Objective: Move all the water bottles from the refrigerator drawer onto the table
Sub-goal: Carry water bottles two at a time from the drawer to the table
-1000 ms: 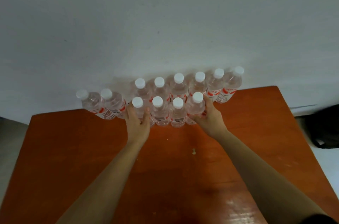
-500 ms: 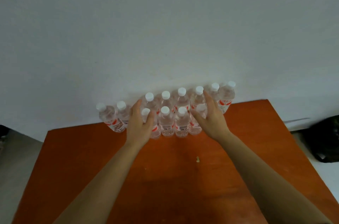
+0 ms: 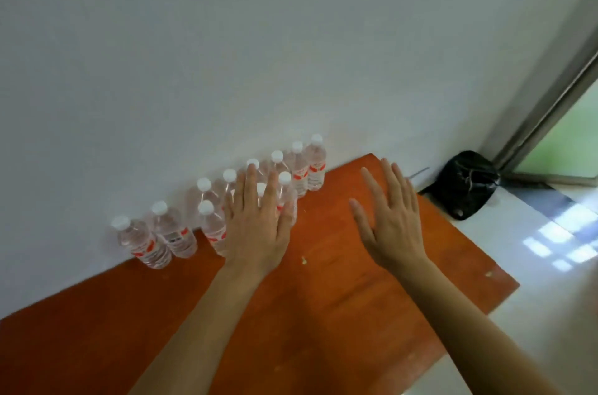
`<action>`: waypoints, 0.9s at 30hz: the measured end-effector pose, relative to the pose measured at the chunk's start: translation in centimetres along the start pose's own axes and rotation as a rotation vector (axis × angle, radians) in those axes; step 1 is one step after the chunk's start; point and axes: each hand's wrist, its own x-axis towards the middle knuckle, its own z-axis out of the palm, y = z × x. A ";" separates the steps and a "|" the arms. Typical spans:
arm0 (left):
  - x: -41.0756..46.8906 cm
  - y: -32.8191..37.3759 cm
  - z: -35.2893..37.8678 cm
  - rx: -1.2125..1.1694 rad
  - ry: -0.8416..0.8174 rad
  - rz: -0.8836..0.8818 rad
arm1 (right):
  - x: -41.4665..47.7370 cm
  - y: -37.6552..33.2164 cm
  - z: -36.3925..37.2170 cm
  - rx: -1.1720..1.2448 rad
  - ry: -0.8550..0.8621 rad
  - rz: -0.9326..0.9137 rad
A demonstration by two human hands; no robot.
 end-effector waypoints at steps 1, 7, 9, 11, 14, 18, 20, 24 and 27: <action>0.2 1.8 0.5 -0.025 -0.014 0.043 | -1.0 1.5 -1.4 -0.033 0.016 0.042; -0.7 15.4 2.8 -0.146 -0.088 0.334 | -8.8 10.4 -12.2 -0.222 0.129 0.329; -2.1 20.7 3.1 -0.178 -0.112 0.450 | -12.5 12.8 -16.5 -0.282 0.182 0.421; -4.2 26.2 3.1 -0.216 -0.131 0.559 | -16.7 14.9 -20.7 -0.340 0.228 0.503; -8.8 34.6 2.8 -0.296 -0.156 0.699 | -23.7 17.8 -27.3 -0.400 0.295 0.633; -17.6 44.9 2.7 -0.357 -0.191 0.865 | -35.0 20.6 -35.4 -0.484 0.351 0.759; -22.7 49.2 2.7 -0.391 -0.208 0.936 | -40.7 21.7 -39.4 -0.524 0.361 0.817; -31.8 57.3 2.7 -0.454 -0.219 1.089 | -50.7 24.2 -46.2 -0.588 0.382 0.941; -37.1 62.5 3.4 -0.459 -0.246 1.149 | -56.4 26.5 -49.4 -0.561 0.412 1.022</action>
